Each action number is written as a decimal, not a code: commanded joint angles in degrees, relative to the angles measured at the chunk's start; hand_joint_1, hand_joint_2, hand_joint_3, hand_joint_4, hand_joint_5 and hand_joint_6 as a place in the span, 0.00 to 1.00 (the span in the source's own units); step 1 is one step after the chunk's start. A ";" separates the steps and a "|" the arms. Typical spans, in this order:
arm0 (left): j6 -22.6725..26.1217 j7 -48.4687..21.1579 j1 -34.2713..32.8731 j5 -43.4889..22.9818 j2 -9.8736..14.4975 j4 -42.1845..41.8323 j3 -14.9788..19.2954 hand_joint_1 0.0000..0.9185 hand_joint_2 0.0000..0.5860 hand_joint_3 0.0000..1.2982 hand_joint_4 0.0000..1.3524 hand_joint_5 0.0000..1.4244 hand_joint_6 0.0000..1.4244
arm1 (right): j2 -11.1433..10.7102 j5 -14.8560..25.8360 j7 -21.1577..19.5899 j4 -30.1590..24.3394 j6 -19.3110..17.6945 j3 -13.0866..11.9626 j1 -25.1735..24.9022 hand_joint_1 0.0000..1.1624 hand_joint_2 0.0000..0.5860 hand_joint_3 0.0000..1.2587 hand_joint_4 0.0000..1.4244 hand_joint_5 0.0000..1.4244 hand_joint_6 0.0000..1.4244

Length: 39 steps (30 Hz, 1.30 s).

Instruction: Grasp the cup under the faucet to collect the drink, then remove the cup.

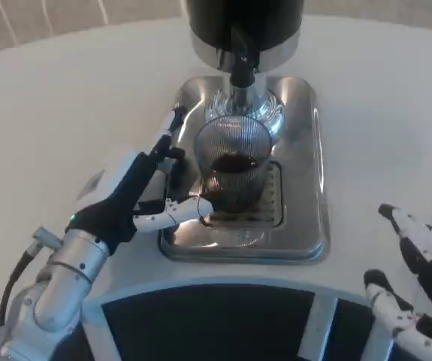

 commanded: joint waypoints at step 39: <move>-7.97 0.05 -8.37 -0.62 -2.85 10.35 -3.90 0.36 0.10 0.00 0.03 0.24 0.31 | -0.32 -0.56 -1.90 2.18 2.61 1.57 0.34 0.04 0.93 0.00 0.00 0.00 0.00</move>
